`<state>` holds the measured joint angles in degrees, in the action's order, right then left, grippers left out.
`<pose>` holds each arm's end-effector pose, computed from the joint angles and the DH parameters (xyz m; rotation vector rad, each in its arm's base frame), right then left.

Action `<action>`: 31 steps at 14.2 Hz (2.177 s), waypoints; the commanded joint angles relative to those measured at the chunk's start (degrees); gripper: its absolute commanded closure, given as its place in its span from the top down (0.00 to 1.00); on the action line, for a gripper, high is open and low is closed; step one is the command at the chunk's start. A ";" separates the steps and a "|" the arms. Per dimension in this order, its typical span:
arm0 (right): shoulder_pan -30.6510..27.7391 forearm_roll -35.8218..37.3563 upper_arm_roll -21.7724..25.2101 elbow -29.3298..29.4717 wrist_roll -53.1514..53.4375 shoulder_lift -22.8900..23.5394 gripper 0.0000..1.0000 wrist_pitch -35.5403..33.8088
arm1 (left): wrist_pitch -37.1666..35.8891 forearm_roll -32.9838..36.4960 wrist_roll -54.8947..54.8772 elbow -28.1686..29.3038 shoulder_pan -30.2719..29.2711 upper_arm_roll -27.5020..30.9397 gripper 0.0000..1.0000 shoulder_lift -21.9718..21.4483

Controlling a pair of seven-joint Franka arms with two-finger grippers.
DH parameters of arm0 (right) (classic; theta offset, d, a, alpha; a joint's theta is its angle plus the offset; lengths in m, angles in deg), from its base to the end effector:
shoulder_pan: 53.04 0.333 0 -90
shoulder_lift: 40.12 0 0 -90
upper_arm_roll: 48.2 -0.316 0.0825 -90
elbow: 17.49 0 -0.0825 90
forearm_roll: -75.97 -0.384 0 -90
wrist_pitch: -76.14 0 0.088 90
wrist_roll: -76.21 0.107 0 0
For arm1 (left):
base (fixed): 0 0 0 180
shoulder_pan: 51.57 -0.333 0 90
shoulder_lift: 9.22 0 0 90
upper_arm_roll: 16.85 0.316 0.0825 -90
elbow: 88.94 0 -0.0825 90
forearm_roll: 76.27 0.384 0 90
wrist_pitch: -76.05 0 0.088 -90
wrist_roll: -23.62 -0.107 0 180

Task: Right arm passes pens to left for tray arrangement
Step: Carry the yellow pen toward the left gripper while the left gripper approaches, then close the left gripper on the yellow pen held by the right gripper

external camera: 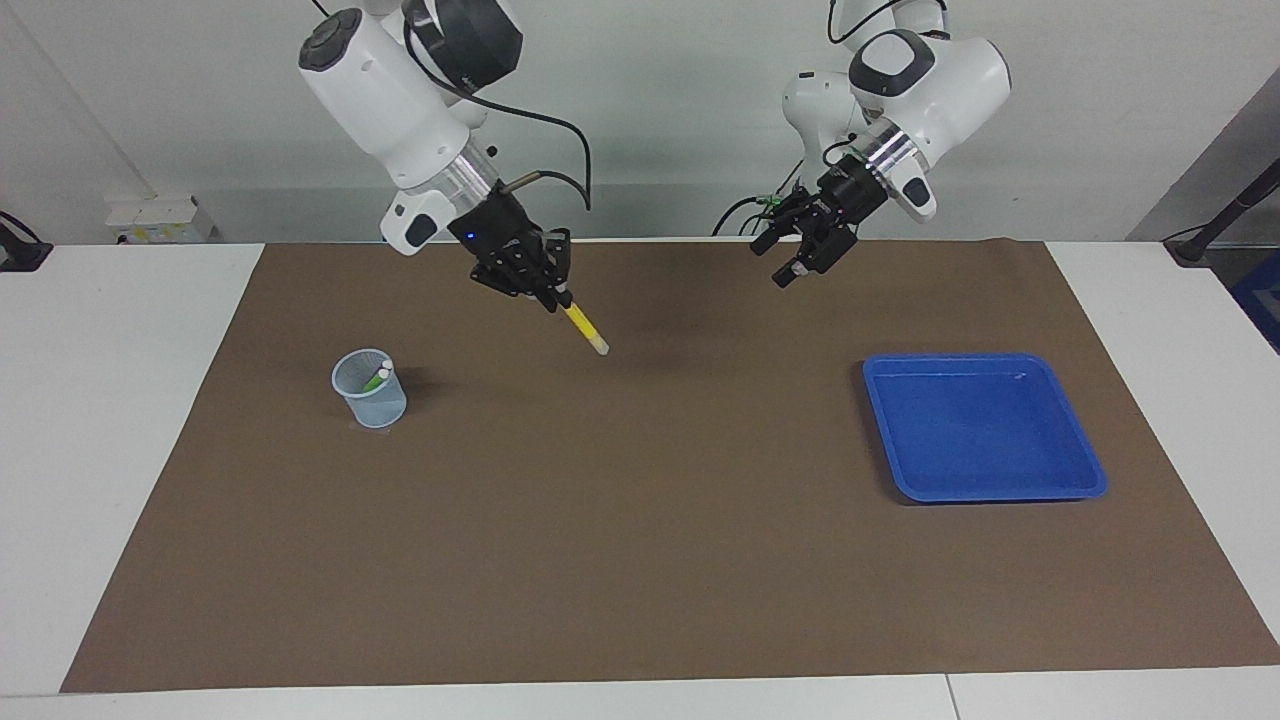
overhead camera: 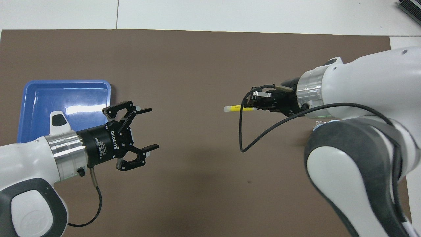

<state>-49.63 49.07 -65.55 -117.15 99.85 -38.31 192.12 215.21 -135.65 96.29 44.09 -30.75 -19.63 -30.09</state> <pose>0.5508 0.2342 0.5764 -2.6113 0.2698 -0.0790 0.4370 -0.1962 0.5351 1.6353 1.5423 -0.3933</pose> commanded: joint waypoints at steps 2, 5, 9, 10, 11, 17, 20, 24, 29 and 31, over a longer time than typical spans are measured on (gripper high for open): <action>5.11 -2.98 -1.46 -3.17 9.30 -0.41 0.00 9.08 | 10.84 -2.31 5.90 0.22 7.55 0.50 1.00 1.45; 8.10 -3.16 -1.46 -3.26 9.67 0.12 0.00 9.71 | 14.65 -6.00 7.05 0.22 10.20 0.50 1.00 2.15; 8.20 -3.16 -1.46 -3.35 9.58 -0.06 0.00 9.18 | 14.30 -7.33 7.05 0.22 10.65 0.50 0.98 2.41; 8.20 -3.16 -1.55 -3.35 9.58 0.03 0.00 9.27 | 14.21 -7.33 6.88 0.22 10.73 0.50 0.98 3.28; 8.20 -3.16 -1.46 -3.35 9.58 0.03 0.00 9.27 | 14.30 -7.33 6.70 -0.04 10.82 0.50 0.98 4.86; 8.11 -3.16 -1.46 -3.35 9.49 0.12 0.00 9.27 | 16.05 -9.00 6.52 -1.80 13.46 0.50 0.98 8.91; 8.11 -3.16 -1.55 -3.35 9.49 0.12 0.00 9.27 | 16.23 -9.61 6.52 -2.33 13.99 0.50 0.94 9.27; 8.11 -3.16 -1.46 -3.35 9.49 0.12 0.00 9.27 | 18.16 -10.76 6.52 -4.53 15.04 0.50 0.93 11.29; 8.02 -3.16 -1.46 -3.26 9.49 0.21 0.00 9.45 | 18.25 -10.76 6.52 -4.53 15.13 0.50 0.83 11.38; 8.02 -3.16 -1.46 -3.26 9.49 0.21 0.00 9.53 | 17.99 -10.67 6.52 -4.62 15.04 0.50 0.77 11.38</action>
<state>-41.22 47.75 -66.86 -120.01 109.54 -38.04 200.93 231.97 -145.13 102.80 40.32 -17.08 -19.83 -19.44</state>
